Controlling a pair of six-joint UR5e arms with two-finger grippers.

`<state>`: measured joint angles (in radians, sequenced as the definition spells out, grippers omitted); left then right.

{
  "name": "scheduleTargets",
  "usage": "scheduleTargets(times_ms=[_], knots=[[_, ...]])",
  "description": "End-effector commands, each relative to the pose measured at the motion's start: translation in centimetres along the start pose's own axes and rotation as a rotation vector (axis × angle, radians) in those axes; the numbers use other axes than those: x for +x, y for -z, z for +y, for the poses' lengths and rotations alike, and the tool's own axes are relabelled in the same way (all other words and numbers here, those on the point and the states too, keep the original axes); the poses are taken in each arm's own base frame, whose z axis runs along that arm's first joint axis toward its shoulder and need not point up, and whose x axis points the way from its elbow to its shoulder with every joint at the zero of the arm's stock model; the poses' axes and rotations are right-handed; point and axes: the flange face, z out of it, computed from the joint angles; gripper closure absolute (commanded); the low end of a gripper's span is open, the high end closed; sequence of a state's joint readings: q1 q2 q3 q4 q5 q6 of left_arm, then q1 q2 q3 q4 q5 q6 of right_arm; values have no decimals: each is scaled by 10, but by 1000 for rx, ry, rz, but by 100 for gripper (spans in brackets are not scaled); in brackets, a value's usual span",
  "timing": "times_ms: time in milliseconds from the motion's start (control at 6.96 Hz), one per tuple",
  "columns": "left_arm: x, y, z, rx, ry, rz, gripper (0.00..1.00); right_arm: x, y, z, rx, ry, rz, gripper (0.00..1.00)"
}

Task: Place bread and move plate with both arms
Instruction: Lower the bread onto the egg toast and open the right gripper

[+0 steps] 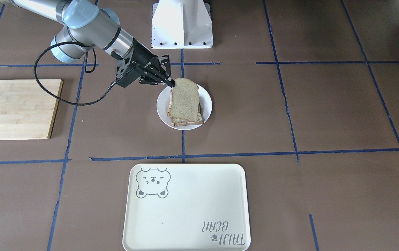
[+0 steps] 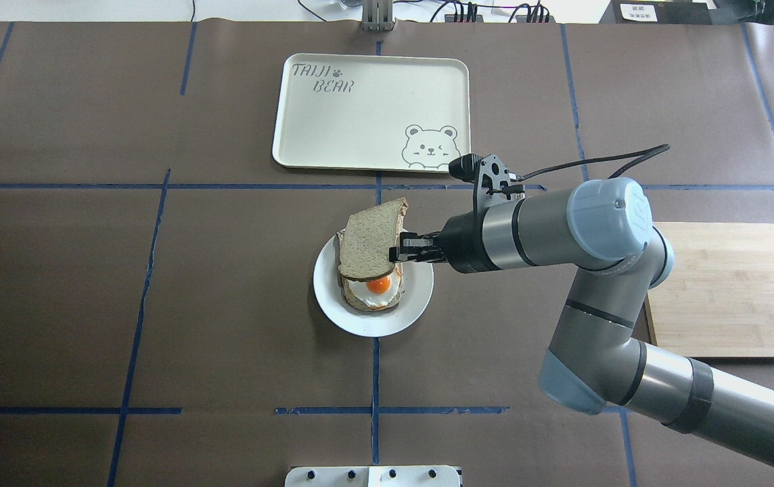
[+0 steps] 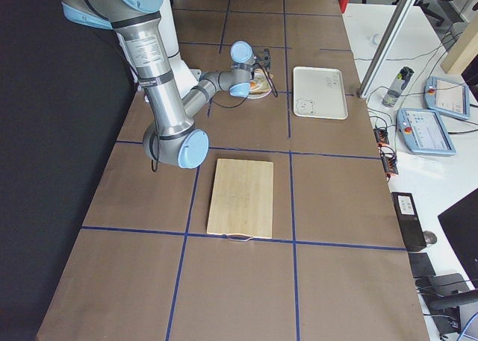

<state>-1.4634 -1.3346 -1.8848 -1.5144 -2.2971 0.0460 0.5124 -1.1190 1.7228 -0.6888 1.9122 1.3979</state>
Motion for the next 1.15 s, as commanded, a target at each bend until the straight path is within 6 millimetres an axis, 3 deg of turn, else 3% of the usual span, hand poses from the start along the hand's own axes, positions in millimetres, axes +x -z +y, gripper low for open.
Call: scheduleTargets(times_ms=[0, 431, 1006], knots=[[1, 1, 0, 2, -2, 1, 0, -9, -8, 7, 16, 9, -7, 100], [0, 0, 1, 0, 0, 1, 0, -1, -24, 11, 10, 7, 17, 100], [-1, -1, 1, -2, 2, 1, 0, 16, -43, 33, -17, 53, 54, 100]])
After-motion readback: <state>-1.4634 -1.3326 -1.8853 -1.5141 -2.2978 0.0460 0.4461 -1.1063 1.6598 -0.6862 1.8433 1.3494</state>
